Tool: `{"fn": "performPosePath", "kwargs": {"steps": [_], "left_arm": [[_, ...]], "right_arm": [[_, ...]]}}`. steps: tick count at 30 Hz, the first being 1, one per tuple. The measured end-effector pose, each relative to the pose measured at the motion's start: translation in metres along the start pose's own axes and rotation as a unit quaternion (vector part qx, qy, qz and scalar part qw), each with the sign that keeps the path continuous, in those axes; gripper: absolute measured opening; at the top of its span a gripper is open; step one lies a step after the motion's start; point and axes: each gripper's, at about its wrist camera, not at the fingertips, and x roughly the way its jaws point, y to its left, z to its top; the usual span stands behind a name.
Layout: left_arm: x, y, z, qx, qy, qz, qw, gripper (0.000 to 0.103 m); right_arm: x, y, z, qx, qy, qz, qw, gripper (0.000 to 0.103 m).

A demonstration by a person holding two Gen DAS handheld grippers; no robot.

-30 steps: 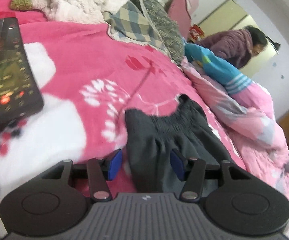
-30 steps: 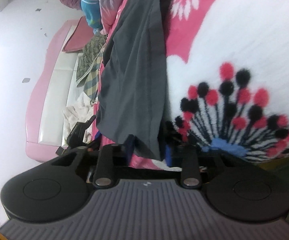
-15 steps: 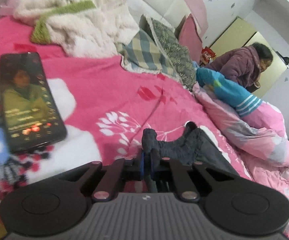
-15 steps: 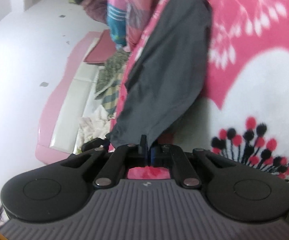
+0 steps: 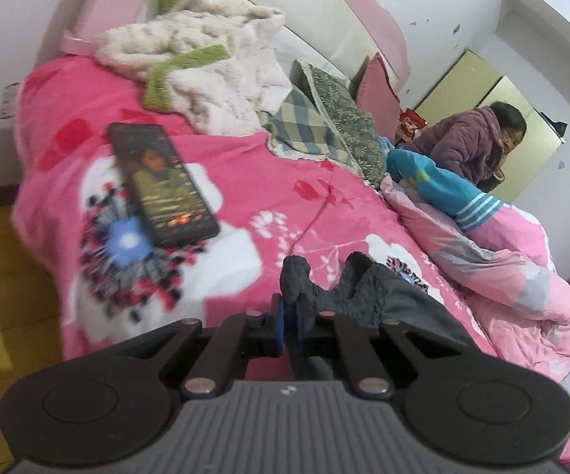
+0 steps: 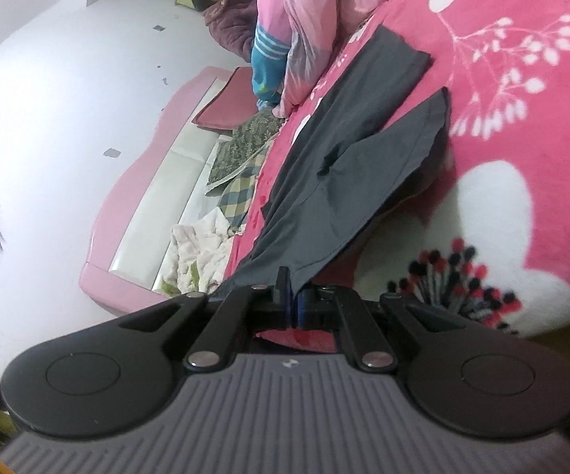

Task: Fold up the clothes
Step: 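Lift the waistband with the left gripper and fold it toward the right gripper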

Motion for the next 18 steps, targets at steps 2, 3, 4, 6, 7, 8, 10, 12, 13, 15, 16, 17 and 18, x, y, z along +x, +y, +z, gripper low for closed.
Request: {"fn": "performPosePath", "kwargs": {"steps": [2,3,4,6,7,8,10,12,13,15,16,17,18], "left_arm": [[-0.011,0.006,-0.005,-0.008,0.003,0.006,0.9999,0.006],[-0.017,0.009,-0.007,-0.012,0.005,0.009,0.9999,0.006],[-0.022,0.012,-0.01,-0.015,0.007,0.011,0.9998,0.006],[-0.032,0.017,-0.015,-0.018,0.012,0.015,0.9997,0.006],[-0.036,0.018,-0.018,-0.015,0.015,0.017,0.9996,0.006],[-0.039,0.019,-0.02,-0.013,0.016,0.02,0.9996,0.006],[-0.039,0.018,-0.024,-0.005,0.018,0.027,0.9995,0.006],[-0.038,0.017,-0.027,0.002,0.019,0.032,0.9993,0.006],[-0.037,0.015,-0.027,0.005,0.018,0.031,0.9993,0.006],[-0.037,0.01,-0.026,0.016,0.012,0.029,0.9994,0.006],[-0.037,0.007,-0.025,0.023,0.008,0.027,0.9993,0.007],[-0.038,0.004,-0.024,0.029,0.001,0.024,0.9993,0.007],[-0.038,0.001,-0.022,0.034,-0.006,0.02,0.9992,0.007]], "right_arm": [[-0.009,-0.003,-0.003,0.006,0.001,-0.004,1.0,0.001],[-0.015,-0.005,-0.005,0.009,0.001,-0.006,1.0,0.001],[-0.019,-0.005,-0.007,0.012,0.001,-0.008,1.0,0.001],[-0.028,-0.005,-0.009,0.016,0.0,-0.012,1.0,0.001],[-0.031,-0.006,-0.01,0.019,0.0,-0.013,1.0,0.001],[-0.033,-0.006,-0.011,0.022,-0.002,-0.015,1.0,0.001],[-0.037,-0.008,-0.011,0.025,-0.003,-0.017,1.0,0.001],[-0.038,-0.011,-0.01,0.027,-0.004,-0.018,0.999,0.001],[-0.037,-0.013,-0.008,0.03,-0.004,-0.017,0.999,0.001],[-0.032,-0.017,-0.004,0.032,-0.005,-0.014,0.999,0.001],[-0.03,-0.016,-0.001,0.028,-0.007,-0.012,1.0,0.001],[-0.028,-0.014,0.001,0.022,-0.01,-0.011,1.0,0.001],[-0.025,-0.011,0.005,0.013,-0.013,-0.009,1.0,0.001]]}}
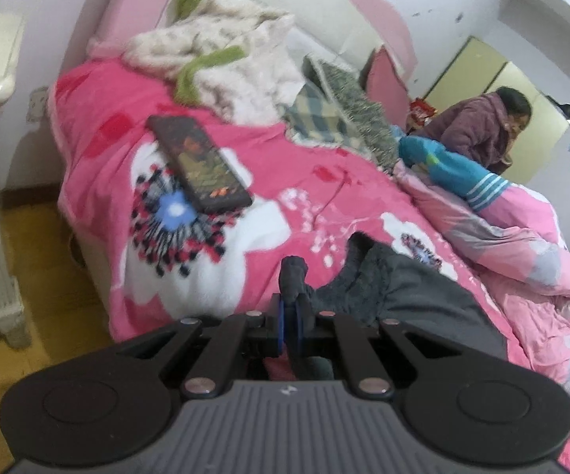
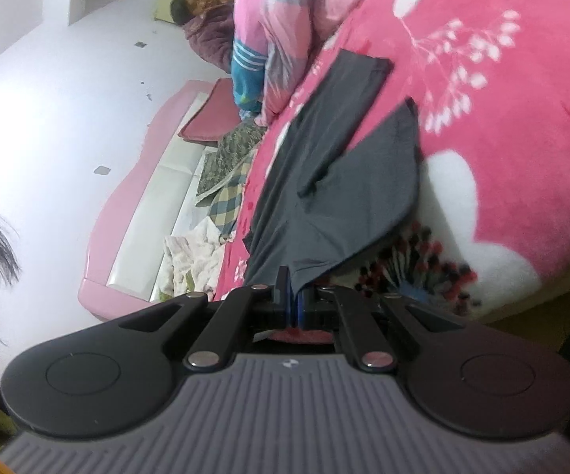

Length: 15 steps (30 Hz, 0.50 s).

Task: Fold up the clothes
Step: 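Lift the waistband with the left gripper and fold it toward the right gripper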

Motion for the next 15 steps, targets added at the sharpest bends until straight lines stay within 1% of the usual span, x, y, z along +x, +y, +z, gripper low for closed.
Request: {"fn": "performPosePath", "kwargs": {"steps": [3,7,11,15], "left_arm": [[0.002,-0.01,0.007,0.013,-0.022,-0.012,0.9996,0.007],[0.017,-0.027,0.02,0.021,-0.044,-0.037,0.9981,0.007],[0.042,-0.045,0.033,0.025,-0.06,-0.057,0.9963,0.007],[0.08,-0.066,0.045,0.028,-0.07,-0.062,0.9952,0.007]], "right_arm": [[0.011,0.012,0.017,-0.025,-0.009,0.011,1.0,0.001],[0.036,0.029,0.056,-0.064,-0.018,0.016,0.998,0.001],[0.069,0.049,0.104,-0.109,-0.027,0.018,0.993,0.001],[0.112,0.068,0.155,-0.144,-0.035,0.027,0.989,0.001]]}}
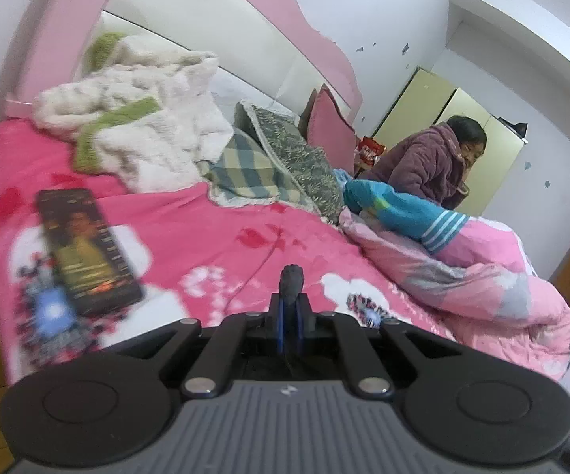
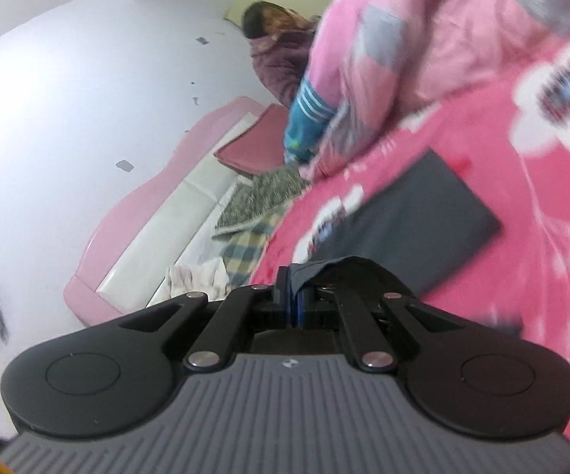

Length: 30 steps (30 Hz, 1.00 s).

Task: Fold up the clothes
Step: 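Lift the waistband with the left gripper and fold it toward the right gripper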

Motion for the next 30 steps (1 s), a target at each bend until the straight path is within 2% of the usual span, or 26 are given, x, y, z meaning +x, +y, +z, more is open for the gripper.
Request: {"fn": "performPosePath", "kwargs": {"steps": [6,8,11,12,13,15,16,18,20,23,25,27,28,29,30], "left_arm": [[0.077,-0.016,-0.001,-0.01,0.027,0.008,0.9996,0.007],[0.099,-0.017,-0.006,-0.012,0.039,0.012,0.9991,0.007],[0.128,-0.017,-0.014,-0.018,0.056,0.016,0.9981,0.012],[0.133,-0.014,-0.017,-0.027,0.056,0.011,0.998,0.017],[0.134,-0.01,-0.019,-0.039,0.051,0.003,0.9979,0.028],[0.126,-0.006,-0.02,-0.045,0.029,-0.016,0.9984,0.047],[0.119,-0.006,-0.02,-0.037,0.012,-0.025,0.9989,0.053],[0.106,-0.007,-0.021,-0.006,-0.007,-0.034,0.9994,0.057],[0.094,-0.004,-0.022,0.014,-0.004,-0.039,0.9991,0.058],[0.083,0.012,-0.029,0.004,0.038,-0.04,0.9985,0.058],[0.078,0.025,-0.034,-0.012,0.069,-0.037,0.9968,0.058],[0.073,0.038,-0.04,-0.028,0.094,-0.035,0.9946,0.058],[0.071,0.044,-0.042,-0.034,0.096,-0.034,0.9942,0.058],[0.07,0.048,-0.043,-0.037,0.096,-0.036,0.994,0.058],[0.07,0.052,-0.044,-0.04,0.097,-0.042,0.9936,0.059]], "right_arm": [[0.088,-0.025,0.07,0.0,0.003,-0.02,1.0,0.001],[0.117,-0.04,0.088,0.002,0.008,-0.036,0.999,0.001],[0.159,-0.071,0.104,0.016,0.02,-0.061,0.998,0.002],[0.173,-0.083,0.107,0.022,0.026,-0.07,0.997,0.002],[0.187,-0.098,0.109,0.034,0.034,-0.076,0.996,0.004],[0.212,-0.133,0.107,0.068,0.054,-0.085,0.993,0.007],[0.222,-0.148,0.105,0.082,0.063,-0.102,0.989,0.009],[0.234,-0.168,0.101,0.081,0.079,-0.159,0.981,0.022],[0.229,-0.171,0.098,0.071,0.072,-0.187,0.977,0.022],[0.209,-0.143,0.096,0.03,0.04,-0.177,0.983,0.023],[0.208,-0.103,0.093,-0.041,0.039,-0.156,0.986,0.027],[0.223,-0.062,0.088,-0.11,0.06,-0.125,0.984,0.037],[0.237,-0.04,0.081,-0.142,0.081,-0.099,0.982,0.043],[0.255,-0.019,0.072,-0.171,0.109,-0.067,0.977,0.054],[0.276,0.0,0.061,-0.197,0.137,-0.035,0.97,0.059]]}}
